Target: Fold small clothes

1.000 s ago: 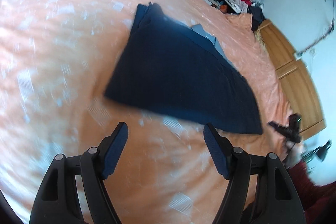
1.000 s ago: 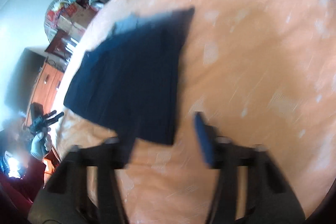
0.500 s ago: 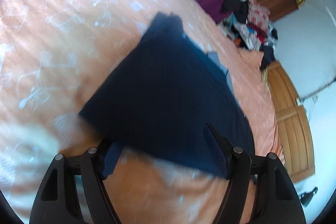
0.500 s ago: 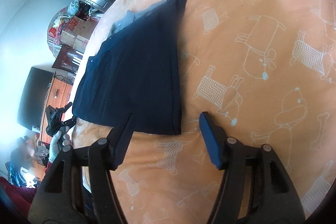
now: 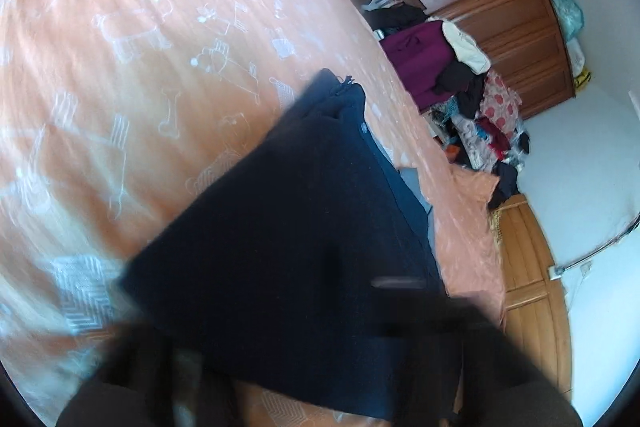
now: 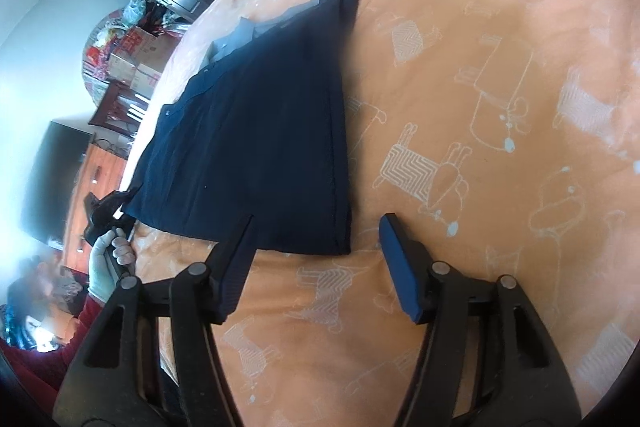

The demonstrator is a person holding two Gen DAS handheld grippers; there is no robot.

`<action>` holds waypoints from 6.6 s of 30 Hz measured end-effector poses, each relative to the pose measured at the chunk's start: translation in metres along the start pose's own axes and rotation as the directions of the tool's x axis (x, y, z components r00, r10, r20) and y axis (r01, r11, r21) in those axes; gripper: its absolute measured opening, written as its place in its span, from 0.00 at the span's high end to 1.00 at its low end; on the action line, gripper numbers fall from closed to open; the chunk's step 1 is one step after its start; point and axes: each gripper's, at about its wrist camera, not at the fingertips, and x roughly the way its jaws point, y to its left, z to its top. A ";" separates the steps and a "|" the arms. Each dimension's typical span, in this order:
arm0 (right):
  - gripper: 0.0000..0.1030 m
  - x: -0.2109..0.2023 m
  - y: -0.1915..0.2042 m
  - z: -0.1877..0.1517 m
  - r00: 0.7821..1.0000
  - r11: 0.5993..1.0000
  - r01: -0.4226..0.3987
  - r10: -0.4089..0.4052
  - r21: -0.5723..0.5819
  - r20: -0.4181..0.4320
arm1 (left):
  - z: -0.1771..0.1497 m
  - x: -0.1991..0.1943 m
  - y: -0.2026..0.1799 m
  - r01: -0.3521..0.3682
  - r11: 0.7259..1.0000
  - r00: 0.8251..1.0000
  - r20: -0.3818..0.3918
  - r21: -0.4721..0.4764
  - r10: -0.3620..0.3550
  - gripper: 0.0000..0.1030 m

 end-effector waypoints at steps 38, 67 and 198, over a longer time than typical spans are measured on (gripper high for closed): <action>0.89 0.184 0.258 0.146 0.971 0.938 -0.226 0.195 -0.264 -0.137 | -0.123 0.048 -0.242 -0.031 0.480 0.999 0.041 0.877 -0.010 0.96; 0.42 0.076 0.011 0.094 0.926 0.929 -0.327 0.352 0.174 -0.136 | -0.252 0.094 -0.303 0.325 0.294 0.921 -0.372 0.899 0.118 0.70; 0.00 0.005 0.028 -0.043 0.854 0.825 0.520 -0.509 -0.220 0.112 | -0.125 0.083 -0.146 -0.362 0.533 0.824 -0.005 0.765 0.567 0.00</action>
